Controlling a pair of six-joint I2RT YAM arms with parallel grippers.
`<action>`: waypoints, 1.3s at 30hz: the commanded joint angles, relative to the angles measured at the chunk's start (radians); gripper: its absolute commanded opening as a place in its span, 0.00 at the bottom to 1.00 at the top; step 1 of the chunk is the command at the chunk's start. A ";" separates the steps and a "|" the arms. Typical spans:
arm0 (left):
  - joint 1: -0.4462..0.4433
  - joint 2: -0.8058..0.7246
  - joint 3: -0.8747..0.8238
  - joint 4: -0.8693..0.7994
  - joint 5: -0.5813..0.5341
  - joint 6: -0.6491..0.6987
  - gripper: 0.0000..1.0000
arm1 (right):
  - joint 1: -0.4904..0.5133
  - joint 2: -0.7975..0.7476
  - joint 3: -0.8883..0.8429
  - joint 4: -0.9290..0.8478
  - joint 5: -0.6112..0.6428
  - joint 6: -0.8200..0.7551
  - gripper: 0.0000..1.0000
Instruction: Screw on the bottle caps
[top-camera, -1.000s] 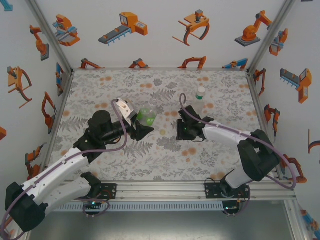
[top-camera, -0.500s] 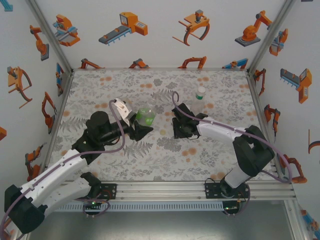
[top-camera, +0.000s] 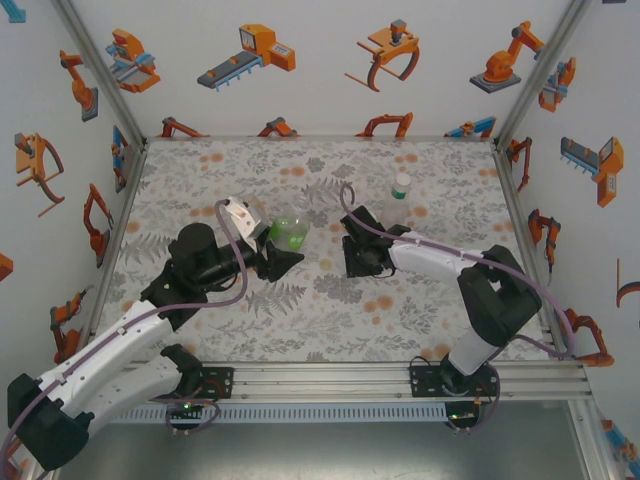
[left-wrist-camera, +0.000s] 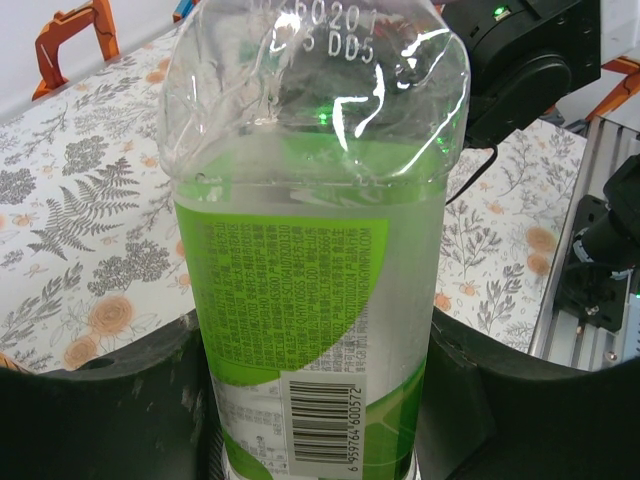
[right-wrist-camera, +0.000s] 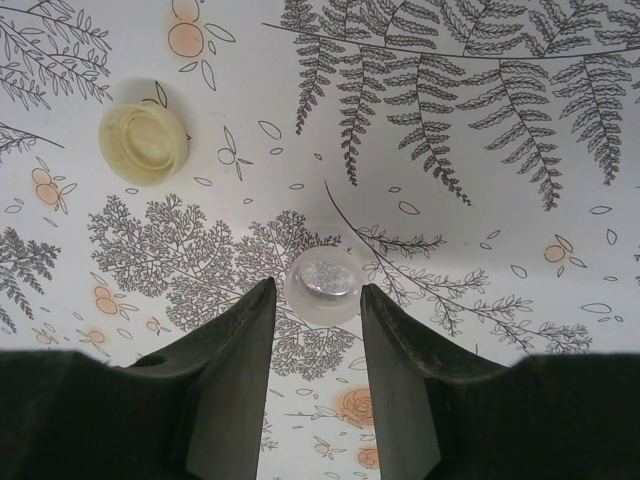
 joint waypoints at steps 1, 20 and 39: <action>0.007 -0.009 0.006 0.007 0.002 0.009 0.00 | 0.009 0.020 0.023 -0.014 -0.008 -0.012 0.40; 0.009 0.010 0.017 0.002 0.008 0.008 0.00 | 0.007 0.062 0.006 0.004 -0.030 -0.006 0.27; 0.011 0.087 0.073 0.008 0.058 -0.001 0.00 | -0.233 -0.141 -0.436 0.543 -0.372 0.322 0.26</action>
